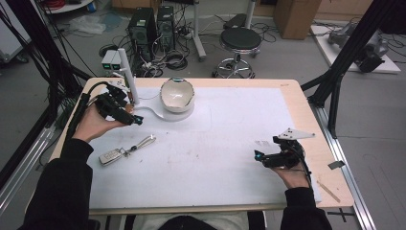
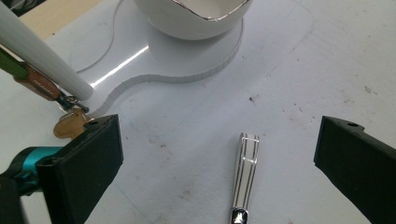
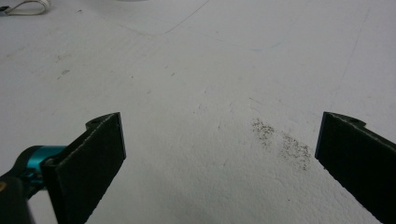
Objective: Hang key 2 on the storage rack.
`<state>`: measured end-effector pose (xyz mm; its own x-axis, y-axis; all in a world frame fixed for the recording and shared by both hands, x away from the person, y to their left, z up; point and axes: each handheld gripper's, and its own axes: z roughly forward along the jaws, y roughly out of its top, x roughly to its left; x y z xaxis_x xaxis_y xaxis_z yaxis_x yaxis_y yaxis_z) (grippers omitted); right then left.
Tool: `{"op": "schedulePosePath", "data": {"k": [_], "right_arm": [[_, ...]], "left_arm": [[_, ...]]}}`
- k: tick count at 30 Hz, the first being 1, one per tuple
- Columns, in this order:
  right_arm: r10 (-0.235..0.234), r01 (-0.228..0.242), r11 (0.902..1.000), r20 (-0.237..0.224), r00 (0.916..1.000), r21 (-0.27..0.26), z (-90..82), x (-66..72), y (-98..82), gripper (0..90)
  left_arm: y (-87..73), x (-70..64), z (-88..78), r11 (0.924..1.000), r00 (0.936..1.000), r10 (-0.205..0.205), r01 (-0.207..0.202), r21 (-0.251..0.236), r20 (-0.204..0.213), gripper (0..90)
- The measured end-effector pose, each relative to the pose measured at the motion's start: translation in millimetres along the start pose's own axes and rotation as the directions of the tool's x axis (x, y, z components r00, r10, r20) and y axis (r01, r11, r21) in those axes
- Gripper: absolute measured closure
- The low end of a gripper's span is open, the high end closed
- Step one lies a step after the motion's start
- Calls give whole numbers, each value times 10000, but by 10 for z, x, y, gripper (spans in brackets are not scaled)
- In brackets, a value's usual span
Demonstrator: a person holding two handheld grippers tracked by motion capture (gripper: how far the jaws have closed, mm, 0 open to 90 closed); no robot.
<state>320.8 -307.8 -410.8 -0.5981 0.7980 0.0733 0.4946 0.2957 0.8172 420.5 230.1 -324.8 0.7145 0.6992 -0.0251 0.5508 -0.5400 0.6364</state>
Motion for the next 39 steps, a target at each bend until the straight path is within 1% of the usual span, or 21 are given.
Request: {"op": "schedulePosePath", "data": {"k": [6, 8, 9, 11, 12, 15, 16, 17, 20, 23, 26, 27, 28, 29, 30, 31, 32, 35, 36, 38, 39], "right_arm": [[23, -23, 10000, 39, 10000, 9, -15, -5, -7, 7], [-12, 12, 10000, 46, 10000, 13, -18, -8, -10, 7], [22, -22, 10000, 36, 10000, -1, -19, -7, -10, 7], [33, -33, 10000, 35, 10000, 1, -22, -8, -11, 7], [-7, 8, 10000, 56, 10000, -26, -22, -11, -10, 7], [-30, 31, 10000, 61, 10000, -30, -24, -11, -10, 7], [-25, 25, 10000, 60, 10000, -28, -24, -11, -10, 7], [6, -6, 10000, 48, 10000, -13, -24, -9, -11, 7], [8, -9, 10000, 62, 10000, 16, -22, -18, -15, 7], [39, -39, 10000, 93, 9999, 12, -22, -25, -18, 7], [29, -29, 10000, 90, 10000, -4, -30, -25, -17, 7], [32, -32, 10000, 96, 9999, -2, -31, -24, -17, 7], [57, -57, 10000, 89, 9999, -11, -31, -21, -17, 7], [45, -45, 10000, 80, 10000, -2, -30, -20, -17, 7], [42, -42, 10000, 78, 10000, 2, -30, -20, -17, 7], [62, -62, 10000, 84, 9999, -2, -29, -19, -16, 7], [54, -54, 10000, 93, 9999, -3, -29, -21, -17, 7], [28, -28, 10000, 81, 10000, -5, -32, -28, -19, 7], [-3, 3, 10000, 103, 9999, -25, -32, -31, -18, 7], [-12, 13, 10000, 109, 9999, -27, -32, -31, -18, 7], [-13, 14, 10000, 105, 9999, -28, -33, -31, -18, 7]], "left_arm": [[10, -57, 105, 9993, 9997, 121, -128, 358, 203, 21], [13, -73, 146, 9983, 9994, 254, -267, 513, 254, 27], [14, -86, 169, 9975, 9990, 308, -327, 622, 314, 28], [12, -118, 227, 9953, 9982, 441, -475, 838, 418, 65], [12, -132, 252, 9939, 9981, 478, -514, 973, 395, 65], [7, -162, 322, 9903, 9966, 574, -644, 1235, 590, 65], [6, -165, 334, 9885, 9959, 668, -743, 1316, 603, 65], [-3, -181, 359, 9892, 9962, 625, -700, 1289, 609, 67], [-35, -188, 399, 9870, 9944, 720, -822, 1383, 771, 103], [-70, -196, 453, 9812, 9935, 811, -937, 1686, 802, 126], [-92, -209, 479, 9813, 9923, 807, -956, 1668, 938, 158], [-96, -207, 483, 9791, 9911, 908, -1067, 1731, 973, 167], [-107, -220, 494, 9812, 9915, 838, -995, 1654, 992, 174], [-114, -220, 496, 9801, 9903, 910, -1078, 1667, 1054, 191], [-121, -215, 500, 9781, 9882, 977, -1173, 1720, 1180, 237], [-129, -221, 508, 9785, 9887, 914, -1113, 1734, 1189, 272], [-131, -216, 510, 9765, 9882, 992, -1193, 1794, 1170, 275], [-153, -226, 545, 9766, 9892, 799, -1024, 1893, 1231, 281], [-157, -225, 557, 9740, 9885, 872, -1107, 1975, 1239, 281], [-173, -238, 587, 9721, 9883, 832, -1087, 2078, 1276, 283], [-177, -238, 602, 9701, 9877, 893, -1154, 2137, 1284, 285]]}}
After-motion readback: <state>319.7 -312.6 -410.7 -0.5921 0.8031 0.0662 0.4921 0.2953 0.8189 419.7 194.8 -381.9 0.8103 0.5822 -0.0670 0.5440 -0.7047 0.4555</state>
